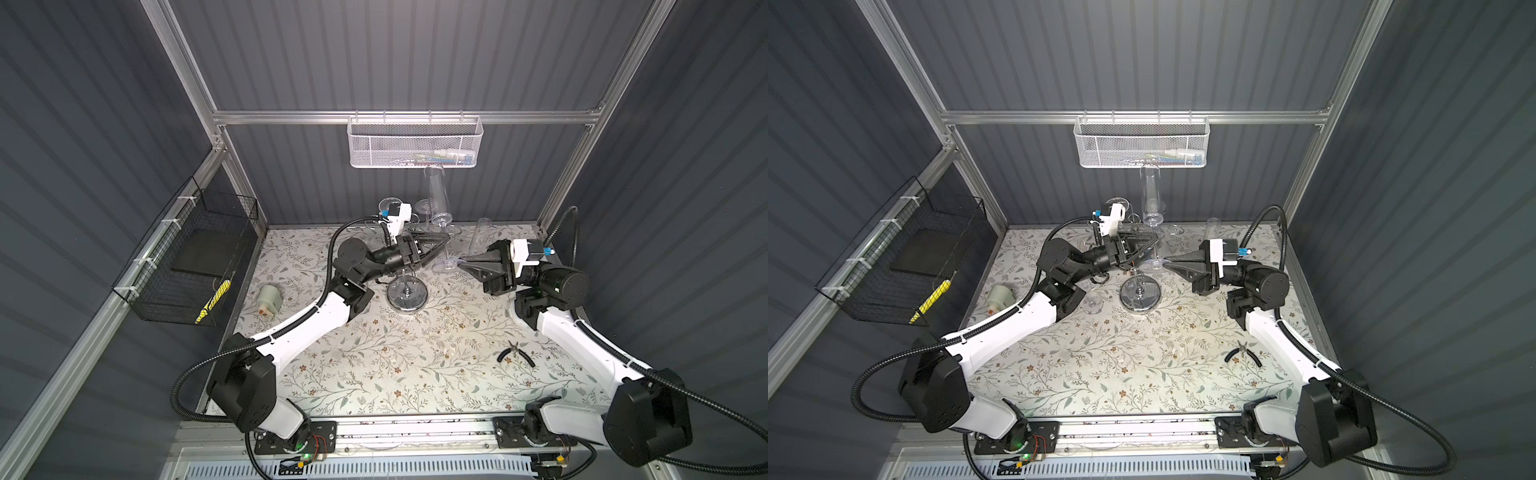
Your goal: Take the wine glass off the wine glass rack
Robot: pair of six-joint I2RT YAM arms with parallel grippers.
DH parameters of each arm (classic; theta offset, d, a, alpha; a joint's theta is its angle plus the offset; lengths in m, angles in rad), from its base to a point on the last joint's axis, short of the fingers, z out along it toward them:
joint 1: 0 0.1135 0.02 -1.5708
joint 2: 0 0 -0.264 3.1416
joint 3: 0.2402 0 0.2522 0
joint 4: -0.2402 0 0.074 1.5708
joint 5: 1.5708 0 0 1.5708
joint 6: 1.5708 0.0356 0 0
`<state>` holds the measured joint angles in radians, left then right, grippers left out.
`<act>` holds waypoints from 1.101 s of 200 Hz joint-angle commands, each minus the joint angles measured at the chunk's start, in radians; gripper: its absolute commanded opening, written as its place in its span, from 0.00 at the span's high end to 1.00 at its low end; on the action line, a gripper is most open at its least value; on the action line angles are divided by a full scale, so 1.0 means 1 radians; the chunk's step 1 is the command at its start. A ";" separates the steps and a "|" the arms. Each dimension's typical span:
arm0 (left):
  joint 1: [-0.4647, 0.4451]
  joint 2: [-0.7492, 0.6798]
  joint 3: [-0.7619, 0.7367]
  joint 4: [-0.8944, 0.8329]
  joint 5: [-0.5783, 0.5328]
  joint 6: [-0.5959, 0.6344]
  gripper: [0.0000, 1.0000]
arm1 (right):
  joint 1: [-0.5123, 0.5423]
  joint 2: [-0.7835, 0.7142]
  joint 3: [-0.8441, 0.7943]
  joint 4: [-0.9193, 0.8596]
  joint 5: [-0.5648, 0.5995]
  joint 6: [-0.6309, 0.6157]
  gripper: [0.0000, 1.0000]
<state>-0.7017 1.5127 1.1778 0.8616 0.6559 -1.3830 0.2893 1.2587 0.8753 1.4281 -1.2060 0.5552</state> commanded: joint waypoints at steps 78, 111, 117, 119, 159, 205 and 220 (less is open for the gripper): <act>-0.019 0.024 -0.007 0.183 0.007 -0.099 0.71 | 0.011 -0.005 -0.018 0.046 -0.024 -0.049 1.00; -0.027 0.027 -0.008 0.168 0.029 -0.095 0.74 | 0.011 -0.002 -0.015 0.043 -0.025 -0.057 1.00; -0.027 0.027 -0.008 0.169 0.031 -0.095 0.75 | 0.012 -0.001 -0.013 0.042 -0.025 -0.057 1.00; -0.027 0.026 -0.010 0.169 0.031 -0.094 0.75 | 0.012 0.000 -0.013 0.042 -0.026 -0.056 1.00; -0.028 0.018 -0.017 0.160 0.027 -0.079 0.89 | 0.013 0.001 -0.013 0.036 -0.030 -0.060 1.00; -0.028 0.029 -0.011 0.205 0.025 -0.099 1.00 | 0.013 -0.001 -0.015 0.029 -0.032 -0.067 1.00; -0.028 0.031 -0.006 0.220 0.025 -0.101 1.00 | 0.013 -0.006 -0.017 0.026 -0.025 -0.073 0.65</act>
<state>-0.7242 1.5364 1.1687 0.9951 0.6655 -1.5162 0.2962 1.2633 0.8593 1.4479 -1.2556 0.4664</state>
